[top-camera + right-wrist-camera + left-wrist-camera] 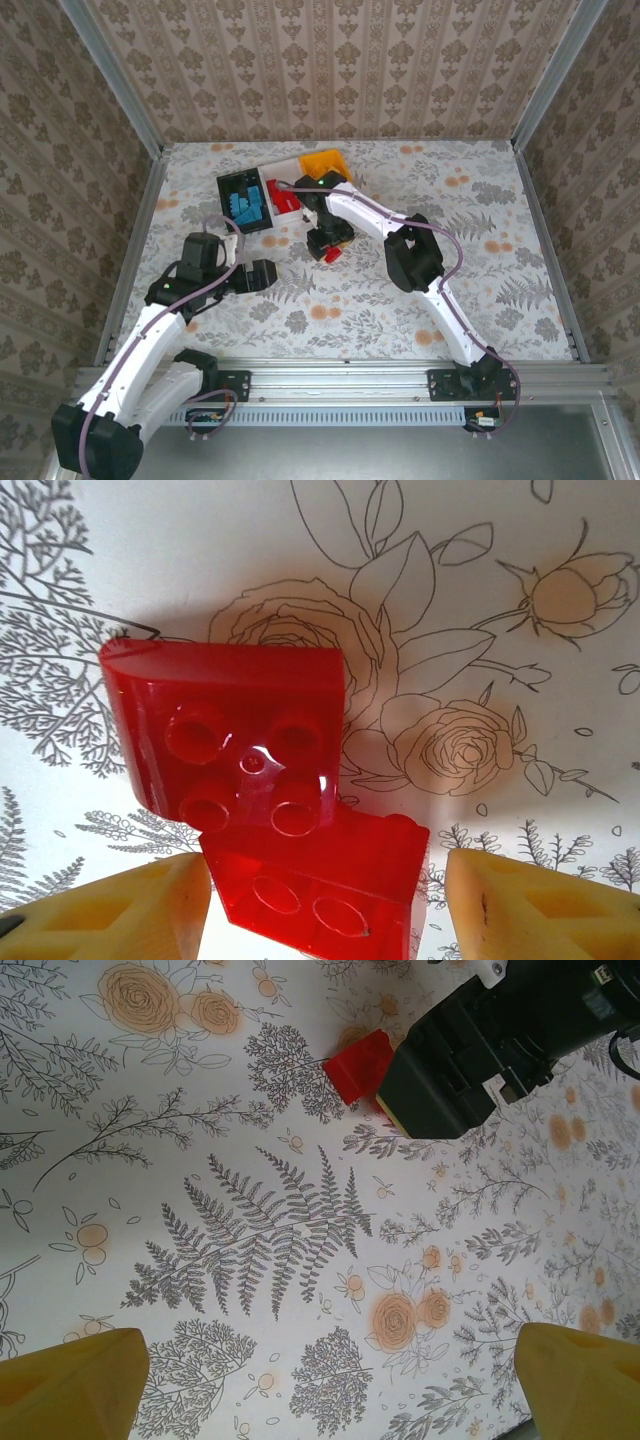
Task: Sort the legos into containers by color
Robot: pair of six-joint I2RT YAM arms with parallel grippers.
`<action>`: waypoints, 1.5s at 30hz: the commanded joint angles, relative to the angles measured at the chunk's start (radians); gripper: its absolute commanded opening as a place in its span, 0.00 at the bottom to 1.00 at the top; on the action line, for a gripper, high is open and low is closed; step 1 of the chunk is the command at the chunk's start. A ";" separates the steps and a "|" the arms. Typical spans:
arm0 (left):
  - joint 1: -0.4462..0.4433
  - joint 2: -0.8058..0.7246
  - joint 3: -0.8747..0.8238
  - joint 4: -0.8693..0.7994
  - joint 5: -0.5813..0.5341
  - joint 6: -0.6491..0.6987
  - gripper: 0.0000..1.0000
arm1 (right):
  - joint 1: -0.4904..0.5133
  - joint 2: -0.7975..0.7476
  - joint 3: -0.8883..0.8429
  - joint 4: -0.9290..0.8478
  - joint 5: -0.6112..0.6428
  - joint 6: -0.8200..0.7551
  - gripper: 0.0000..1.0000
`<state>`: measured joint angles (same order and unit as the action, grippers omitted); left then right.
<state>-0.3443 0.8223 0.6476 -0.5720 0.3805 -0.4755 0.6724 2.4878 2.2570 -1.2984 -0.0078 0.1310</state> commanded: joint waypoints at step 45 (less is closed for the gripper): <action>0.020 -0.043 -0.030 0.004 0.033 -0.005 0.96 | 0.005 -0.548 -0.249 0.562 -0.006 0.076 0.41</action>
<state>-0.3313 0.7963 0.6273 -0.5716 0.3962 -0.4759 0.6731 1.9965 2.0197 -0.8543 -0.0364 0.2146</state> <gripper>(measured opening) 0.956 0.482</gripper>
